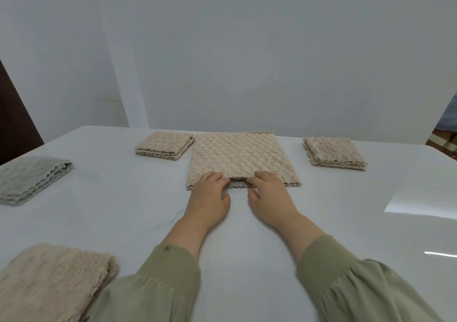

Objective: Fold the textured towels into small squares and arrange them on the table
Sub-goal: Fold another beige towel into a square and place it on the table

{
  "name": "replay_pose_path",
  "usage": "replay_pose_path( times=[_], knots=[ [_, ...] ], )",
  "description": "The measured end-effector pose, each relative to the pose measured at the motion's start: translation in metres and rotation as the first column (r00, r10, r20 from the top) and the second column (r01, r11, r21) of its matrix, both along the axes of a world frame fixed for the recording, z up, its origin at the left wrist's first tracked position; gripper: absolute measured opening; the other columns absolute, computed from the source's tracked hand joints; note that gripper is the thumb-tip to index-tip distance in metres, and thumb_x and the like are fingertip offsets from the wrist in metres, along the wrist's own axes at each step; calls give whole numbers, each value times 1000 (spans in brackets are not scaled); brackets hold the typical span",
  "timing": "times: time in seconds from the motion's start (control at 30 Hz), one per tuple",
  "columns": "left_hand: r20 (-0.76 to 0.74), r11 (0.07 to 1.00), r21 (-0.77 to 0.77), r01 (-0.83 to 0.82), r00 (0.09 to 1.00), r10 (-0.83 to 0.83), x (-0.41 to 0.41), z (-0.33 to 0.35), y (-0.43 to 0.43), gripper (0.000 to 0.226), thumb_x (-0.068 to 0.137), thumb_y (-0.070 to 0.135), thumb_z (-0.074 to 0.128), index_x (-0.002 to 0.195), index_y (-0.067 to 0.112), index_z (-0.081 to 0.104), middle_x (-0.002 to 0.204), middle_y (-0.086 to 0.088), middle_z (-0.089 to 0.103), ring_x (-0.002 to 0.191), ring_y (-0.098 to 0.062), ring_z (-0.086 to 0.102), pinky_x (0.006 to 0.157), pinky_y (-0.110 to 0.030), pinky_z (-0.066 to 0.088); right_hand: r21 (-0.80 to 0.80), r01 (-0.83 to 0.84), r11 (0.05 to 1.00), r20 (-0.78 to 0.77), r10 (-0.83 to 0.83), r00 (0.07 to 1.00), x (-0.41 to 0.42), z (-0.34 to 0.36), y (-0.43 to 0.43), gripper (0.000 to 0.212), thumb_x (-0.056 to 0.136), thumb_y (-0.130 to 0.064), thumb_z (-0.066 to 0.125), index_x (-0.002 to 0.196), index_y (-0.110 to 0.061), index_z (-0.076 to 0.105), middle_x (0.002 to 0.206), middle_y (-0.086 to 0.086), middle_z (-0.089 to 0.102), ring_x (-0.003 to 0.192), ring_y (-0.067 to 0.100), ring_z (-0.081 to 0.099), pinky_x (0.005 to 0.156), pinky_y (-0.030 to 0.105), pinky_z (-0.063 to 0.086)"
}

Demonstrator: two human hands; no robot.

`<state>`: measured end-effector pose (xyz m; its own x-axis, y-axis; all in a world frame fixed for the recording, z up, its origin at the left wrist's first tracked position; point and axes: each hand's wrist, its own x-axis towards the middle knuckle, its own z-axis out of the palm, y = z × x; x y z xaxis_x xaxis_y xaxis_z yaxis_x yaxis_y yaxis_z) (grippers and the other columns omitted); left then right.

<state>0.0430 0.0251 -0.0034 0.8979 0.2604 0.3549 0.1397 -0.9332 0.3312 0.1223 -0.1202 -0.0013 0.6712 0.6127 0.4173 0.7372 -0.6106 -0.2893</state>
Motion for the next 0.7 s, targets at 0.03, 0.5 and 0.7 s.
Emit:
replay_pose_path(
  times=[0.03,0.5,0.7],
  knots=[
    [-11,1000,12,-5,1000,5,1,0,0,45,89,19,50,134,13,50,146,-4,41,136,-23,28,112,-29,18,-9,4,1000,-2,-4,1000,0,0,0,30,89,-13,49,115,-4,63,123,15,58,120,33,46,106,37,29],
    [-52,992,-65,-109,993,106,2,1,1,57,92,27,46,146,18,29,154,3,25,144,-19,10,117,-42,11,-66,73,995,-33,-75,997,6,-3,-1,40,95,-30,42,134,-18,48,150,5,32,141,24,19,117,47,5],
    [-182,1000,13,-16,983,18,0,2,-1,57,94,36,45,146,24,28,158,7,9,145,-17,-6,114,-51,0,-210,16,977,-48,-27,999,5,-2,-1,45,99,-39,33,141,-24,39,158,2,14,145,25,3,115,49,-4]
  ],
)
